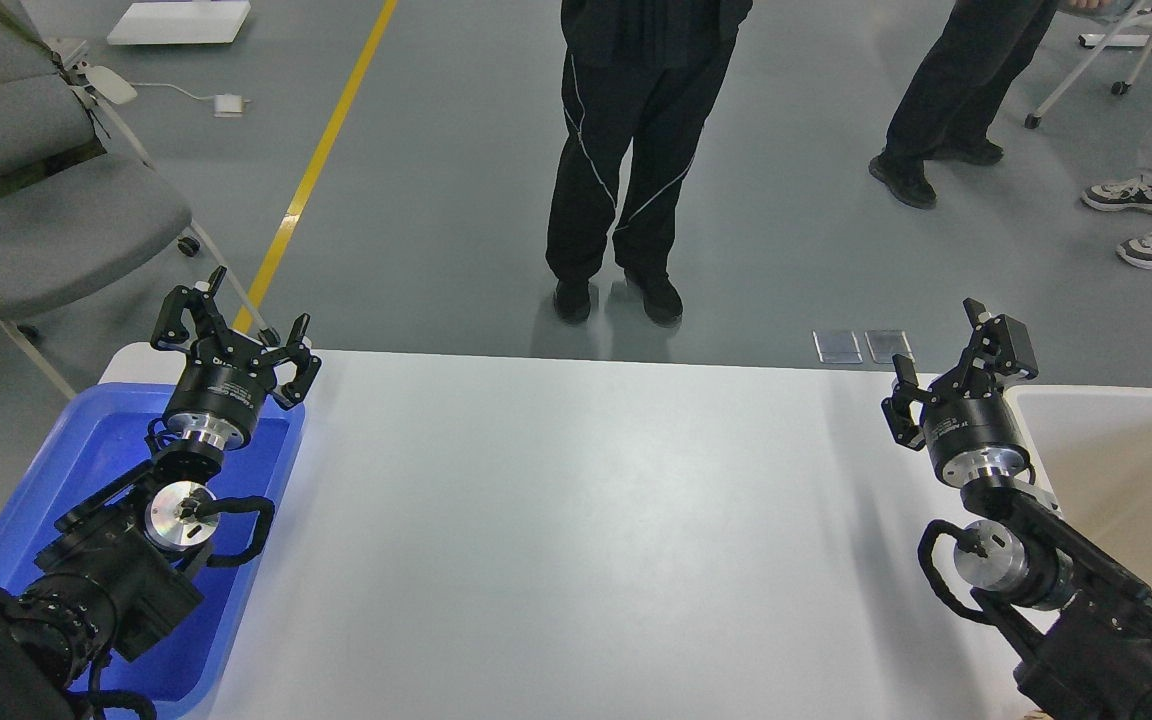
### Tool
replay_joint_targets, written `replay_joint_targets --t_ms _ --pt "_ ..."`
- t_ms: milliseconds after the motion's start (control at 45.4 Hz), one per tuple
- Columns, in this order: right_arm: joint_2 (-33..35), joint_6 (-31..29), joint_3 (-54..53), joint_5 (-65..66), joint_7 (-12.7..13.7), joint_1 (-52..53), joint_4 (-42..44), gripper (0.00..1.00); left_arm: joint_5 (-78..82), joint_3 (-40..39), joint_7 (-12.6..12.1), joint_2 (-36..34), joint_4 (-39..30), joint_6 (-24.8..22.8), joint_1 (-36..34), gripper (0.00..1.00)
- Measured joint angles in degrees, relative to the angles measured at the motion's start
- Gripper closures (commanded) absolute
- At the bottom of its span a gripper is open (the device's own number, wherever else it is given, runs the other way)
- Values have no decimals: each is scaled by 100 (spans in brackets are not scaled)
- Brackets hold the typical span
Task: Tidy desktop
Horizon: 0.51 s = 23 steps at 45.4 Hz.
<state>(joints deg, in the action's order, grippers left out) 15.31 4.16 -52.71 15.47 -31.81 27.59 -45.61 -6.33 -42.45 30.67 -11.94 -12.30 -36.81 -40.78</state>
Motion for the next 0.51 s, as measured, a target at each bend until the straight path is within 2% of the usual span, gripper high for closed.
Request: replay_joint_targets --t_ms 507 --pt "68 180 58 25 -2 -70 -155 0 0 7 0 -1 0 0 -8 0"
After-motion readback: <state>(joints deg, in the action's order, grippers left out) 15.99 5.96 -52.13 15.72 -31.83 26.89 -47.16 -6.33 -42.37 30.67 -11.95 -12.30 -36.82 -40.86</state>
